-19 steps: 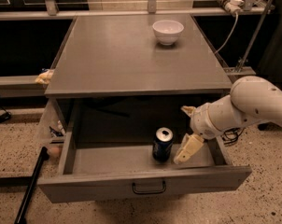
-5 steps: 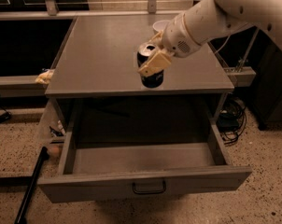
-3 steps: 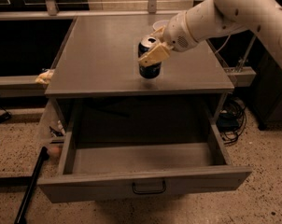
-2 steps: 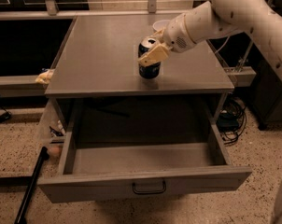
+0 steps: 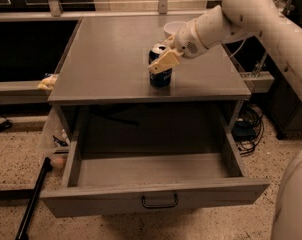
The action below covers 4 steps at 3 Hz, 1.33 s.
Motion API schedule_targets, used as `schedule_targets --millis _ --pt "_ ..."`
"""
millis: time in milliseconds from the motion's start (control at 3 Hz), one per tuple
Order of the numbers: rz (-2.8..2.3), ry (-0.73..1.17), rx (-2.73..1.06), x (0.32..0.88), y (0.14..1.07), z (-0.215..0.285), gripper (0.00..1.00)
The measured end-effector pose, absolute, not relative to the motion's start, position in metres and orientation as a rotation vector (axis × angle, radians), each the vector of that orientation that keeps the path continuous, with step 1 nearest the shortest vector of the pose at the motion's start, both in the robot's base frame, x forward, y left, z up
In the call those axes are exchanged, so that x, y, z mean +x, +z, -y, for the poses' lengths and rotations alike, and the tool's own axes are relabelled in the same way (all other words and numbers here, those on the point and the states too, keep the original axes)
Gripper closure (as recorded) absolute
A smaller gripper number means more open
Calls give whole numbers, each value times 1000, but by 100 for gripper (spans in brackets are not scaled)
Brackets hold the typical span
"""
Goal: Pick pepsi can from top drawer and place on counter
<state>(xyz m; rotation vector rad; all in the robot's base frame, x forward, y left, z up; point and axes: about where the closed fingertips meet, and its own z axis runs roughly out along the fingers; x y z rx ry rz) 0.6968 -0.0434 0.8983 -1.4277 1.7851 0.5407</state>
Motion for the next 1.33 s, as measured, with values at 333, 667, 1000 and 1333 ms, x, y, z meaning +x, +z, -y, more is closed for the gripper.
schedule_targets --millis 333,667,1000,1333 --pt "-1785 541 -1428 697 898 43 81" --pt "-1785 541 -1428 697 898 43 58" --pt "-1785 541 -1428 697 898 43 34" --pt "-1785 541 -1428 697 898 43 11"
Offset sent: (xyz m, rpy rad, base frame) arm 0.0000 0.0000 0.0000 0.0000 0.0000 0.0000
